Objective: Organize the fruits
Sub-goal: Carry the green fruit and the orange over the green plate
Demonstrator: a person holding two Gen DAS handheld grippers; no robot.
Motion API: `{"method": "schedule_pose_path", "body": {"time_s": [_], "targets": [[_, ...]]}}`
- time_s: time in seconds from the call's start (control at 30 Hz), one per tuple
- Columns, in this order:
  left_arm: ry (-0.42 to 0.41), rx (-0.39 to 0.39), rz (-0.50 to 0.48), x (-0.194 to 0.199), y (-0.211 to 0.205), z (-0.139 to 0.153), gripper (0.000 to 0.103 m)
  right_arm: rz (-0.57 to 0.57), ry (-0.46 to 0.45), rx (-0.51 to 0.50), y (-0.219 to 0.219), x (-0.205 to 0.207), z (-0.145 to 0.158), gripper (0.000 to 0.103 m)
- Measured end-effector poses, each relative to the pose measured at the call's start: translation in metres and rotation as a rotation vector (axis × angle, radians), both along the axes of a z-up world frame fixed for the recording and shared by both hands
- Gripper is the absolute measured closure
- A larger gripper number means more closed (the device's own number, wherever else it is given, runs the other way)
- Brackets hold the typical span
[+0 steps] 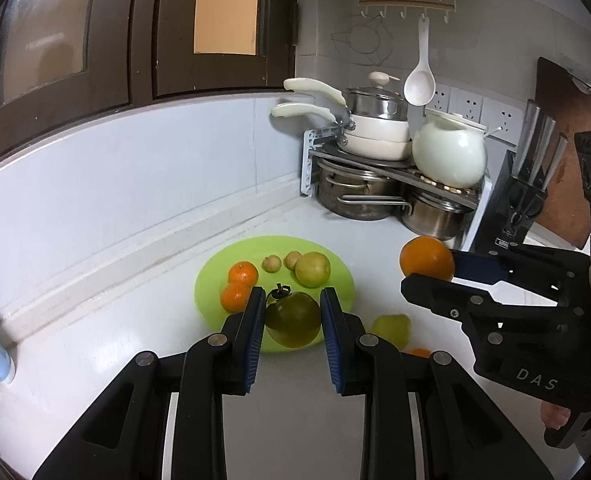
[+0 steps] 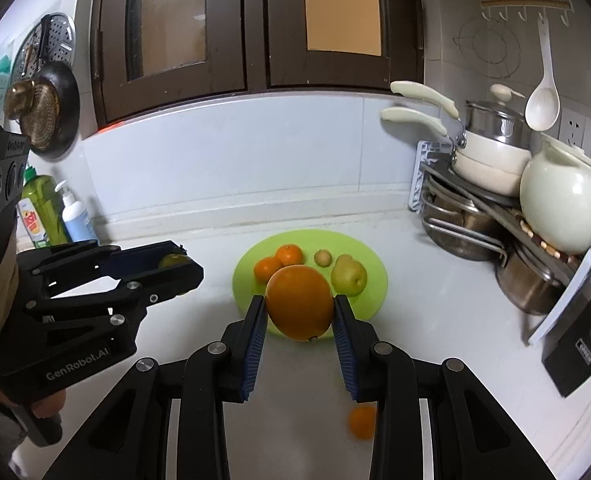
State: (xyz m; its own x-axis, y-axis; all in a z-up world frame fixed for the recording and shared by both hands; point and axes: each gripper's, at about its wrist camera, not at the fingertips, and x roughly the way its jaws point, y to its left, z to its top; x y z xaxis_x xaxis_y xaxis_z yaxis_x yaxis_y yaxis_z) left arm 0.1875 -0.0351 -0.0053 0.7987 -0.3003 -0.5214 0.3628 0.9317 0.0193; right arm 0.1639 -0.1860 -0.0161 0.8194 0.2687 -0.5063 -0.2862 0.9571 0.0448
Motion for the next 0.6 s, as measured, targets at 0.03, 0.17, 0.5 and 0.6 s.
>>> {"method": "schedule_pose_path", "body": {"time_s": [0.03,0.17,0.5,0.6], "targets": [[0.001,0.001,0.001,0.004,0.000,0.000,0.075,-0.001,-0.003,-0.003,0.000,0.003,0.001,0.069],[0.003,0.001,0.006,0.018,-0.001,0.001,0.075,0.001,-0.003,-0.016,-0.001,0.018,0.005,0.069],[0.026,0.013,0.018,0.060,-0.004,-0.005,0.075,0.019,0.016,-0.050,-0.001,0.066,0.010,0.069],[0.041,0.021,0.017,0.073,-0.005,-0.010,0.075,0.032,0.031,-0.065,0.001,0.081,0.007,0.069]]}}
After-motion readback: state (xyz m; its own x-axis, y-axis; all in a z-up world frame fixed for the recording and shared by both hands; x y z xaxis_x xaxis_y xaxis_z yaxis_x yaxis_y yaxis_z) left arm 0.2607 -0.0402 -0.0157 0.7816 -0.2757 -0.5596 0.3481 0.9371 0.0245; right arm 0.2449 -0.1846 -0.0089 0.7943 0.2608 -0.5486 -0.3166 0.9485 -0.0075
